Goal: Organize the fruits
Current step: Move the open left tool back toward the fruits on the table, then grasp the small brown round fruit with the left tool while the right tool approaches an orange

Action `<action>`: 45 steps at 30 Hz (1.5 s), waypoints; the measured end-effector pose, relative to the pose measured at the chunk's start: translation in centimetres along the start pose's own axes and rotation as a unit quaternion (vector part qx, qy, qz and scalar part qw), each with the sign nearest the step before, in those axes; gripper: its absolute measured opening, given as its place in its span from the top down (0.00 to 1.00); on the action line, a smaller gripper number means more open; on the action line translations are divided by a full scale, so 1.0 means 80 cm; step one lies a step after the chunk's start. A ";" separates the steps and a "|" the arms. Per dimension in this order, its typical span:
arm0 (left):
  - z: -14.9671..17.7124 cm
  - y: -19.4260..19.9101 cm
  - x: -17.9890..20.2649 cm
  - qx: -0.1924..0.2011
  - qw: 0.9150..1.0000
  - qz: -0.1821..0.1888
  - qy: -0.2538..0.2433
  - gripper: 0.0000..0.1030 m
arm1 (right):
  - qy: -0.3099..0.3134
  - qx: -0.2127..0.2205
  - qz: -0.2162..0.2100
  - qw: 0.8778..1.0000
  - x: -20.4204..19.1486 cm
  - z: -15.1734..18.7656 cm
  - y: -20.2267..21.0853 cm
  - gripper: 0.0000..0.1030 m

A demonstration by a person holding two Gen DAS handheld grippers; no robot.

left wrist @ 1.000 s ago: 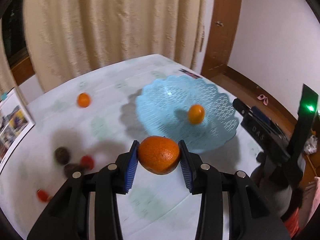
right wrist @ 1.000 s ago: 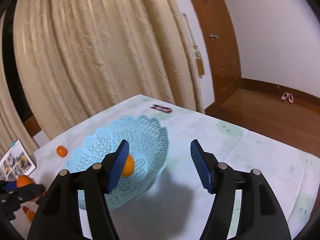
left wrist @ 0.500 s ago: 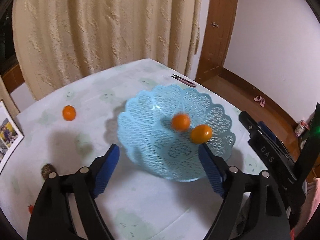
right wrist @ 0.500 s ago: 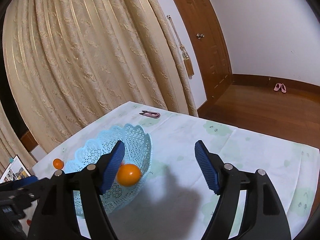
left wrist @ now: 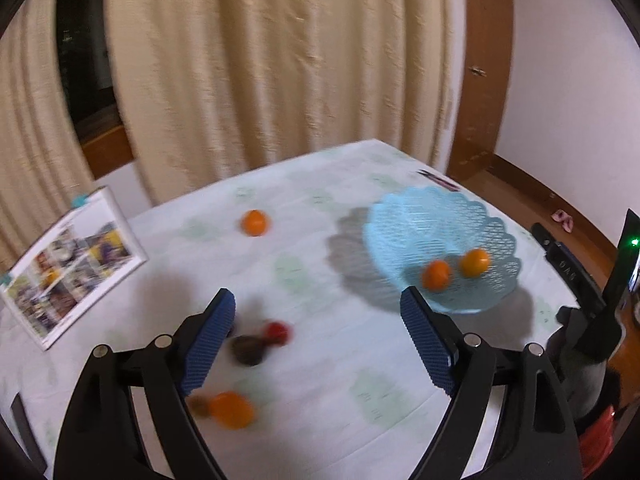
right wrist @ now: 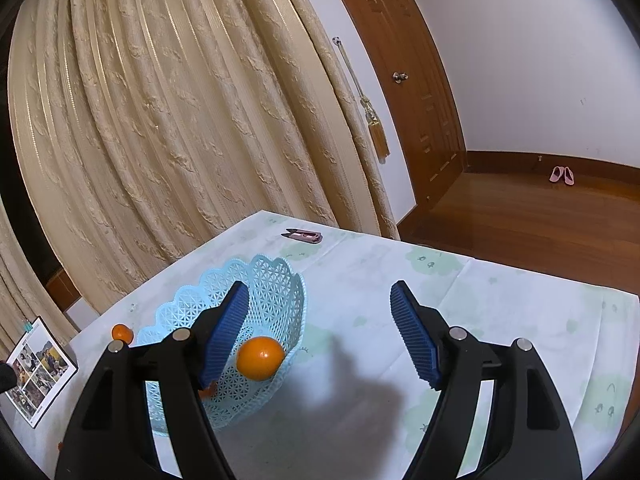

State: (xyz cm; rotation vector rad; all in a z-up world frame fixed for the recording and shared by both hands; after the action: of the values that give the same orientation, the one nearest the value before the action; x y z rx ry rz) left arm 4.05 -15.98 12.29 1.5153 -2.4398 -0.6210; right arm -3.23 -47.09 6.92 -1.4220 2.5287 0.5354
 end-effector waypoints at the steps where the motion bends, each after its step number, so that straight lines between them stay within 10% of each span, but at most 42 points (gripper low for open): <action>1: 0.001 0.009 -0.011 0.001 1.000 -0.009 0.003 0.18 | 0.000 0.001 0.000 1.000 0.000 0.000 0.000 0.27; 14: 0.076 0.169 -0.147 0.000 0.987 -0.148 0.064 0.18 | 0.001 -0.013 -0.016 1.000 -0.004 0.005 -0.003 0.27; 28: 0.240 0.234 -0.174 -0.109 0.965 -0.184 0.152 0.23 | 0.015 -0.025 -0.049 0.998 -0.022 0.009 0.006 0.27; 45: 0.292 0.204 -0.158 -0.151 0.963 -0.154 0.162 0.56 | 0.092 -0.148 -0.309 0.935 -0.191 0.089 0.103 0.27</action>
State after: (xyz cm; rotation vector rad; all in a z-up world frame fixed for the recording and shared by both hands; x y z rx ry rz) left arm -12.32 7.21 -0.54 1.7187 -1.7949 -0.6982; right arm -2.33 -28.34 7.29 -2.3406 1.9906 0.6965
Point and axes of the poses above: each gripper's, at about its wrist camera, not at the fingertips, and y roughly against the way its jaws point, x to its right, z to its underside, the point moved 3 cm from there along -y, roughly the way its jaws point, and after that the axes turned 14 degrees about x, right-handed, at the moved point
